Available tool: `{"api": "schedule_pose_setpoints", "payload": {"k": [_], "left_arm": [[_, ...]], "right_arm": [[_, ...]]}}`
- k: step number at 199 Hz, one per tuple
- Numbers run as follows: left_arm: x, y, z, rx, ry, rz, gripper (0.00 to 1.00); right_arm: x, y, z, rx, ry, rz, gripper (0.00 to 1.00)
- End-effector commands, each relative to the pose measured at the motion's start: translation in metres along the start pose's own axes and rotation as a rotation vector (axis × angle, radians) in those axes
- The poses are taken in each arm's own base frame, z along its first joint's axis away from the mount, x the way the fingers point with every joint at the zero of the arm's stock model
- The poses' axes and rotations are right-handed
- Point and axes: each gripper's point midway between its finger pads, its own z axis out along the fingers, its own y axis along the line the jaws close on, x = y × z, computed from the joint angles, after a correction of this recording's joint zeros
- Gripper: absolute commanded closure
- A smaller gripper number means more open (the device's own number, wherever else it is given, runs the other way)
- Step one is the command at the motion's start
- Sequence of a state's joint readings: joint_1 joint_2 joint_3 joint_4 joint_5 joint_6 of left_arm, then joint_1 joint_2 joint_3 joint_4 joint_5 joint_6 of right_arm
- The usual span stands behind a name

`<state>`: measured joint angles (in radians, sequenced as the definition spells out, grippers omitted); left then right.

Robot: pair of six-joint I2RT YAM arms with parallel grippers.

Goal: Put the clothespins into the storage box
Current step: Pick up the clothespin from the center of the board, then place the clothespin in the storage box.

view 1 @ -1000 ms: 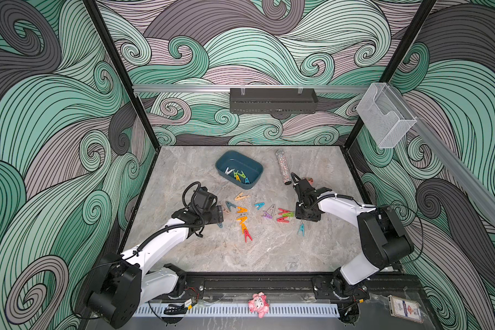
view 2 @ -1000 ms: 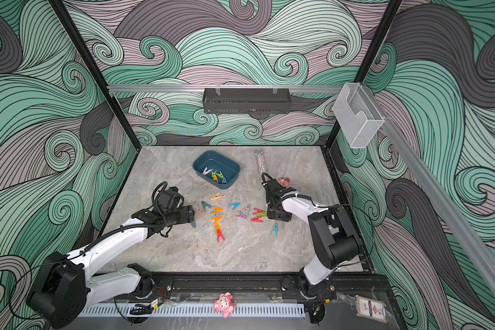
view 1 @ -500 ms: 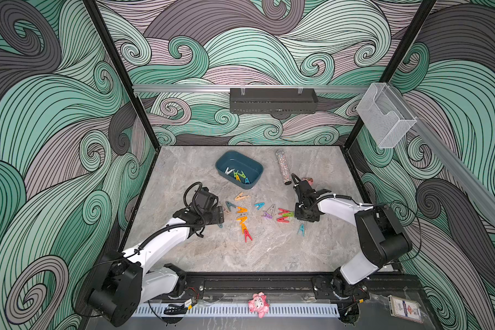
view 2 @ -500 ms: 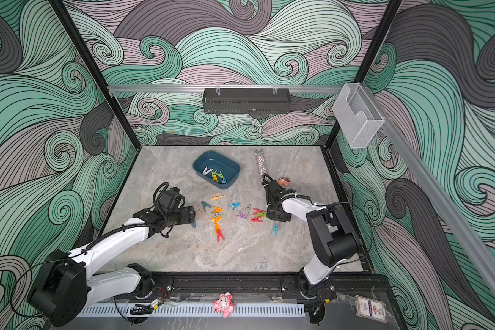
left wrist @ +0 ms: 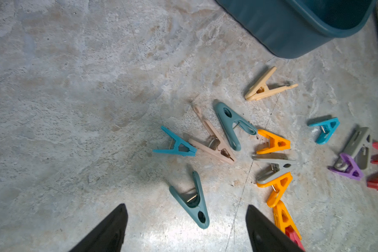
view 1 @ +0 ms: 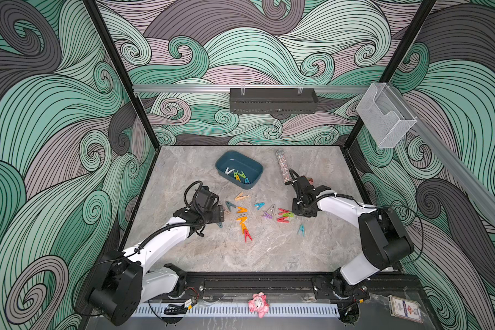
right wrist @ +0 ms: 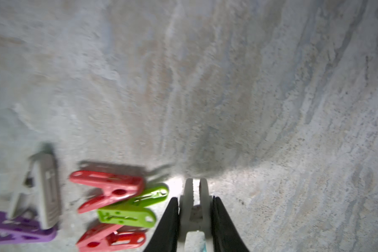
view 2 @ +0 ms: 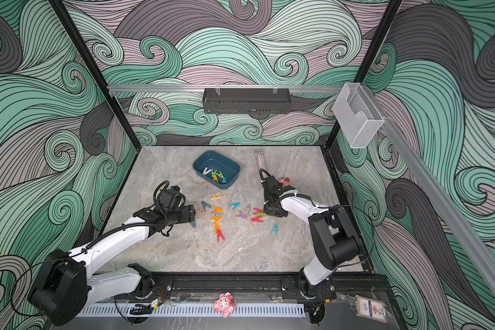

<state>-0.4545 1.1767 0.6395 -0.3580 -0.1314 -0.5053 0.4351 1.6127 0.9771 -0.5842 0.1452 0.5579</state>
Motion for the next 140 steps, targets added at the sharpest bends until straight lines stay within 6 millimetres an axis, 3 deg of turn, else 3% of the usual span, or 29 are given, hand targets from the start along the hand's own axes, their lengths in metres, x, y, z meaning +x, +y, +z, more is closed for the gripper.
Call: {"api": "schedule_pose_setpoints", "payload": {"k": [1, 40, 76, 111, 140], "left_arm": [[-0.013, -0.004, -0.005, -0.002, -0.033, 0.007, 0.13], [-0.009, 0.001, -0.003, -0.033, -0.009, 0.006, 0.13], [0.005, 0.023, 0.0, -0.16, 0.057, -0.015, 0.13], [0.014, 0.029, 0.004, -0.211, 0.112, -0.041, 0.13], [0.015, 0.027, 0.004, -0.2, 0.12, -0.056, 0.13]], "right_arm": [[-0.019, 0.029, -0.012, -0.051, -0.038, -0.014, 0.74], [-0.065, 0.102, -0.023, -0.15, -0.108, -0.071, 0.74], [-0.107, 0.173, -0.036, -0.227, -0.178, -0.123, 0.75], [-0.145, 0.219, -0.044, -0.292, -0.243, -0.102, 0.75], [-0.156, 0.248, -0.038, -0.324, -0.247, -0.134, 0.74]]}}
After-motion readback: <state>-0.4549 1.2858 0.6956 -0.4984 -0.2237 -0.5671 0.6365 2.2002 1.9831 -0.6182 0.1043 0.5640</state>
